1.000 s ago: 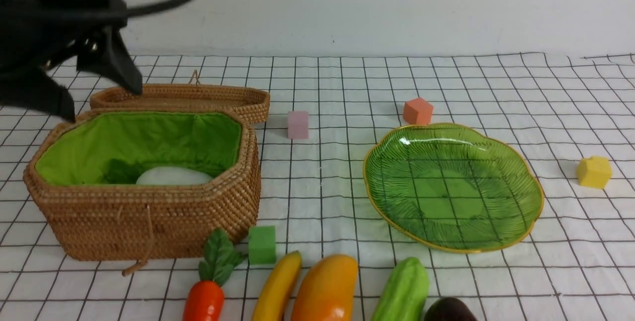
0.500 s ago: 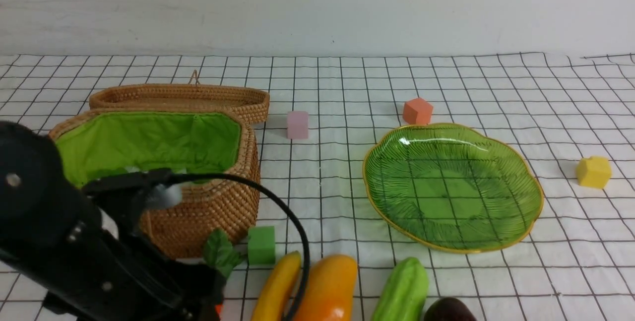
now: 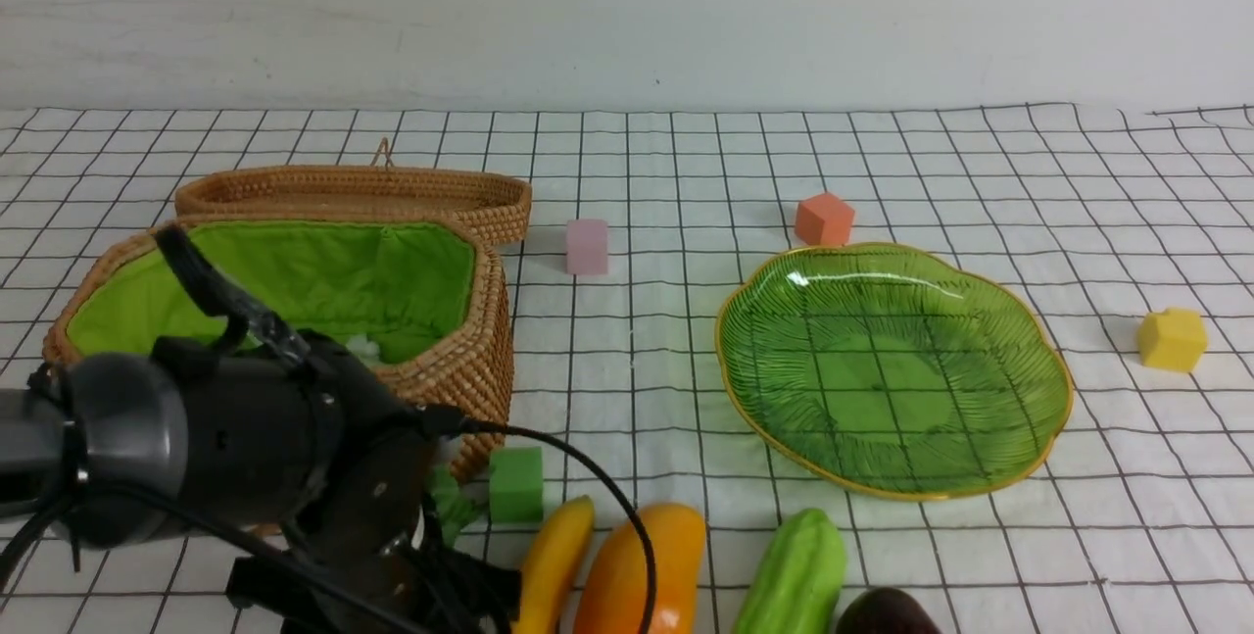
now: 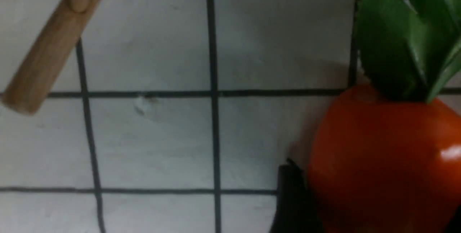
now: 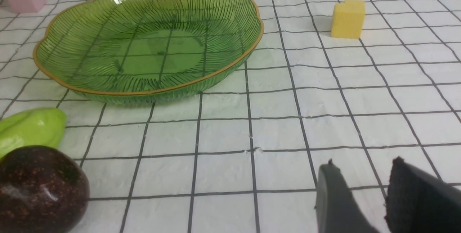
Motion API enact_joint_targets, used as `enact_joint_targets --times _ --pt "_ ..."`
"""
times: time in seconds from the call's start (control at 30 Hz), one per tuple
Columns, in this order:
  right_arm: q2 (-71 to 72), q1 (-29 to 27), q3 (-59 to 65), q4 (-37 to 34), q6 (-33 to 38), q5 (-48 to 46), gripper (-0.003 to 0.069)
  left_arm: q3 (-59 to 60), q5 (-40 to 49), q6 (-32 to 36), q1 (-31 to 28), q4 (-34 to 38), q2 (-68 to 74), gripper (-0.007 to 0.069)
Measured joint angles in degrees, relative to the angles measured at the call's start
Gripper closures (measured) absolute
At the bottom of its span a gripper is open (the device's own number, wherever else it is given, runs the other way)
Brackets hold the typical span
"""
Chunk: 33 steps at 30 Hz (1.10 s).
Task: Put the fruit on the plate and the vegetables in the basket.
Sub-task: Use the left arm to grab a carrot and put it into the left basket
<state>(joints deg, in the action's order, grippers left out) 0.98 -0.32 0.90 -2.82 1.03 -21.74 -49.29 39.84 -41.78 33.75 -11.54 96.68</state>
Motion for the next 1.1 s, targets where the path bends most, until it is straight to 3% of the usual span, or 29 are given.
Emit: enact_joint_targets --times 0.13,0.3,0.47,0.63,0.77,0.9,1.1 --pt "0.0 0.0 0.0 0.0 0.0 0.0 0.0414 0.4 8.1 -0.1 0.0 0.9 -4.2 0.0263" --pt "0.0 0.0 0.0 0.0 0.0 0.0 0.0414 -1.5 16.3 -1.0 0.0 1.1 -21.2 0.0263" --pt "0.0 0.0 0.0 0.0 0.0 0.0 0.0414 -15.5 16.8 -10.7 -3.3 -9.5 -35.9 0.0263" --pt "0.0 0.0 0.0 0.0 0.0 0.0 0.0414 -26.7 16.4 -21.5 -11.2 -22.4 -34.1 0.0263" --pt "0.0 0.0 0.0 0.0 0.0 0.0 0.0414 -30.1 14.9 -26.8 -13.8 -22.9 -29.0 0.0263" --pt "0.0 0.0 0.0 0.0 0.0 0.0 0.0414 -30.3 13.0 -32.8 -13.9 -20.2 -22.3 0.0263" --pt "0.0 0.0 0.0 0.0 0.0 0.0 0.0414 -30.3 10.5 -43.6 -13.9 -21.9 -12.3 0.0263"
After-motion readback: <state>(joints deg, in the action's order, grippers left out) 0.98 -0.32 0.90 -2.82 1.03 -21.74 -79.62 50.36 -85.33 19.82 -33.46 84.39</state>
